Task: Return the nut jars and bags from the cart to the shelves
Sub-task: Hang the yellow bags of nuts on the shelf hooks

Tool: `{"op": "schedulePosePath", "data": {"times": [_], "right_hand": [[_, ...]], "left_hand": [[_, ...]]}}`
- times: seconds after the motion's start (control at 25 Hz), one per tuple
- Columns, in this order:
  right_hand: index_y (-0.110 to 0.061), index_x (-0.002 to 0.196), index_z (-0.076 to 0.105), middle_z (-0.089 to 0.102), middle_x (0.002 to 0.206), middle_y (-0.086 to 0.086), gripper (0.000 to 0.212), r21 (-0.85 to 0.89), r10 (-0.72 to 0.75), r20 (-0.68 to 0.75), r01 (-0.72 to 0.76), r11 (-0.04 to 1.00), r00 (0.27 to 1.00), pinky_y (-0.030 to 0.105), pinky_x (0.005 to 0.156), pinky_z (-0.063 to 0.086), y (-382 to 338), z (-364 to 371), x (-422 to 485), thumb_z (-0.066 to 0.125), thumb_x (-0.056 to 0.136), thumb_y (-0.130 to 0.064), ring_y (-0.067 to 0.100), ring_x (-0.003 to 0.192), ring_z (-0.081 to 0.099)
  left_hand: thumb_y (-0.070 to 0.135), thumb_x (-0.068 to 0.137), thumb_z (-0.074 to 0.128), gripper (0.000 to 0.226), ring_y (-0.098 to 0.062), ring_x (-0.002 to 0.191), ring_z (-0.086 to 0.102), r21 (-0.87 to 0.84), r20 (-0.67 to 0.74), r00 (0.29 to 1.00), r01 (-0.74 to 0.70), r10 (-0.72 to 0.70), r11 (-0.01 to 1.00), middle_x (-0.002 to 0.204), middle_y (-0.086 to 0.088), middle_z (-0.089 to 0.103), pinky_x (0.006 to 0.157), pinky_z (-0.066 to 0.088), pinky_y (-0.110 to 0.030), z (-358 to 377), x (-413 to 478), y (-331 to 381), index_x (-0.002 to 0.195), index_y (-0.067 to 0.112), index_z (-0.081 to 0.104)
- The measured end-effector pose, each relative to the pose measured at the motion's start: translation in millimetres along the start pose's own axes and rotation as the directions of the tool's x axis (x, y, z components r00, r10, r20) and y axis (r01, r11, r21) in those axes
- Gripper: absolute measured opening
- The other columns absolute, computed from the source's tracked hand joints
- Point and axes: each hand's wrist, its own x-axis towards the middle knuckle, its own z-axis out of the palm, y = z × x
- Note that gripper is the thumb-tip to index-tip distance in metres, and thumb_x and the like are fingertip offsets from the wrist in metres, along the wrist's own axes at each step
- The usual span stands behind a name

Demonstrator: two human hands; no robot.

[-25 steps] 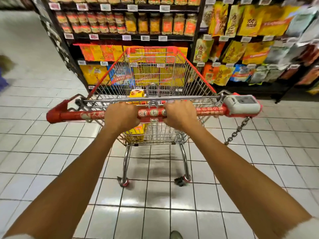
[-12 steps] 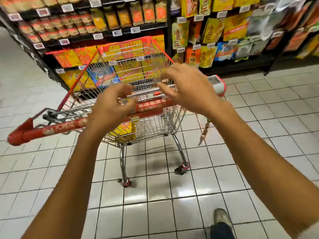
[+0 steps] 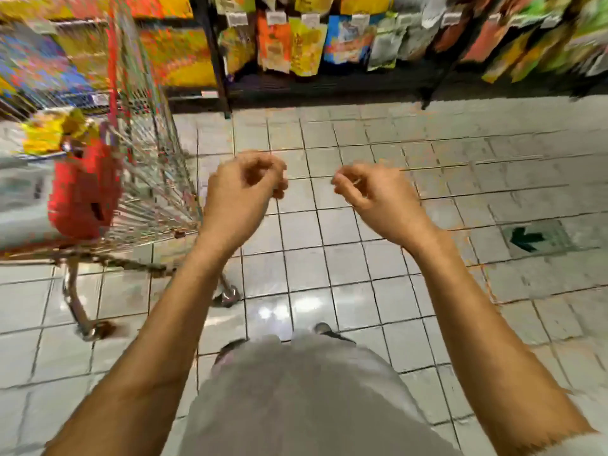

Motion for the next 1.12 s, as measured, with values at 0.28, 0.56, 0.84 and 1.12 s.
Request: {"op": "schedulePosePath", "data": {"times": [0.28,0.56,0.84,1.12], "right_hand": [[-0.022,0.097,0.066,0.070,0.092,-0.003,0.022,0.186,-0.104,0.245,0.058,0.981,0.964,0.045,0.080,0.052,57,20,166,0.047,0.094,-0.035,0.018,0.085,0.066],[-0.029,0.088,0.063,0.063,0.079,-0.020,0.018,0.272,-0.400,0.330,0.319,0.908,0.855,0.027,0.071,0.050,-11,41,376,0.047,0.094,-0.033,0.001,0.078,0.063],[-0.026,0.088,0.065,0.065,0.078,-0.012,0.020,0.491,-0.646,0.506,0.424,0.761,0.572,0.022,0.069,0.049,-126,109,540,0.048,0.090,-0.037,0.009,0.075,0.063],[-0.004,0.090,0.067,0.069,0.083,0.012,0.019,0.578,-0.807,0.590,0.697,0.425,0.002,0.040,0.073,0.043,-281,236,658,0.053,0.093,-0.016,0.026,0.077,0.061]], "left_hand": [[0.006,0.092,0.054,0.014,-0.001,0.060,0.062,-0.040,-0.249,0.943,0.219,-0.222,0.975,0.067,0.002,0.067,0.061,0.048,-0.011,30,106,-43,0.087,0.014,0.065],[0.005,0.092,0.053,0.020,-0.006,0.062,0.063,-0.244,-0.527,0.805,0.162,-0.271,0.956,0.061,0.008,0.068,0.065,0.049,-0.015,-18,257,-40,0.085,0.021,0.064],[0.005,0.092,0.053,0.024,0.005,0.062,0.061,-0.252,-0.791,0.521,0.200,-0.321,0.947,0.064,0.015,0.069,0.063,0.045,-0.005,-127,343,-39,0.085,0.024,0.064],[0.015,0.091,0.055,0.014,0.008,0.063,0.062,-0.413,-0.892,0.067,0.282,-0.447,0.866,0.066,0.020,0.069,0.061,0.041,0.000,-214,378,-80,0.087,0.025,0.064]]}}
